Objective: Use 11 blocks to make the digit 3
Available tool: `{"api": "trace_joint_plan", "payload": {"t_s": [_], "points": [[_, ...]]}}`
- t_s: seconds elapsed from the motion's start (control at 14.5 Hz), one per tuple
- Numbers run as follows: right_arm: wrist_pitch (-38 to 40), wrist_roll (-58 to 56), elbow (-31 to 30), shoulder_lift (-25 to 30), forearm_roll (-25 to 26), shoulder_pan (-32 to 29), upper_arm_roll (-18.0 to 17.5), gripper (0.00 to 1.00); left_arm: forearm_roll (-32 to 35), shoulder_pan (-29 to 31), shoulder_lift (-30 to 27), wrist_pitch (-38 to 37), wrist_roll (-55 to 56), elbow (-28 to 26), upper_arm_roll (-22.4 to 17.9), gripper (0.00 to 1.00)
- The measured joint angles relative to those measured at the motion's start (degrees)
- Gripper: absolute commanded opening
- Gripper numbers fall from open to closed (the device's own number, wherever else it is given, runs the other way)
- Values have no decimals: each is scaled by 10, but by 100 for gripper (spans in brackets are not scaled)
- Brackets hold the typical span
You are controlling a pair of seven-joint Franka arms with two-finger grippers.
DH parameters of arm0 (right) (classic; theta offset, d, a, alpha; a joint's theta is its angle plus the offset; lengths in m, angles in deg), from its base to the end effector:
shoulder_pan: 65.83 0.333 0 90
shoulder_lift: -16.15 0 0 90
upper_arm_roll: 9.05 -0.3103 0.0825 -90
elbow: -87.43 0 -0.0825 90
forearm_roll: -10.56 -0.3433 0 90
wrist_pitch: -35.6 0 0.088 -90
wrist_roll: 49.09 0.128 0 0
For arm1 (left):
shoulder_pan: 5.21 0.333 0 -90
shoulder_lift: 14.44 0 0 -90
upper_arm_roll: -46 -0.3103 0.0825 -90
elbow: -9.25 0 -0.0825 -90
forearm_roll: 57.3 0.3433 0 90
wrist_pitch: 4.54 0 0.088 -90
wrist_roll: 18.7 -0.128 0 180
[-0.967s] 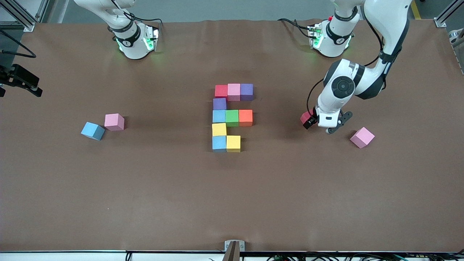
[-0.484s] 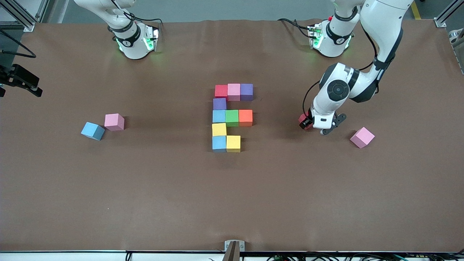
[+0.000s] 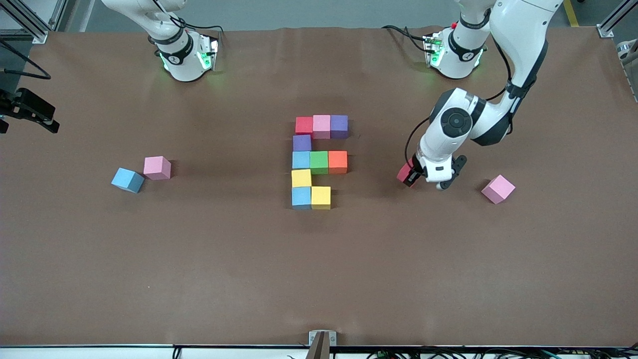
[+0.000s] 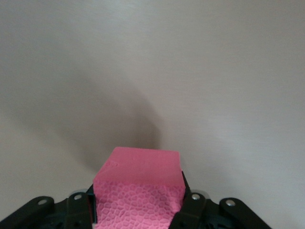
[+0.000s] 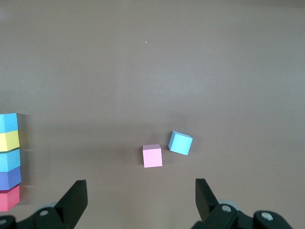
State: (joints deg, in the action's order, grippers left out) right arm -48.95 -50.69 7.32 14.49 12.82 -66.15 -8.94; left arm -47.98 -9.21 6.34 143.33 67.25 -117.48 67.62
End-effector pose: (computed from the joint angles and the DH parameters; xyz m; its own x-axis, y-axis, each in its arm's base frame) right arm 0.5134 -0.0092 0.6481 0.9987 0.0167 0.0475 0.0147 -0.9991 0.0404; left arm 0.4794 -0.2322 0.2346 0.5891 0.8073 -0.0366 0.8080 -0.5876 0.0440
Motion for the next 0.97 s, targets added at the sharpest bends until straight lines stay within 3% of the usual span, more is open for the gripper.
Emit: {"api": "trace_joint_plan", "payload": {"t_s": [0.48, 0.97], "points": [[0, 0, 0, 0, 0, 0, 0, 100, -2, -89, 150, -115, 265, 263, 2, 11], [0, 0, 0, 0, 0, 0, -1, 100, -2, -117, 199, -124, 413, 343, 1, 12]]}}
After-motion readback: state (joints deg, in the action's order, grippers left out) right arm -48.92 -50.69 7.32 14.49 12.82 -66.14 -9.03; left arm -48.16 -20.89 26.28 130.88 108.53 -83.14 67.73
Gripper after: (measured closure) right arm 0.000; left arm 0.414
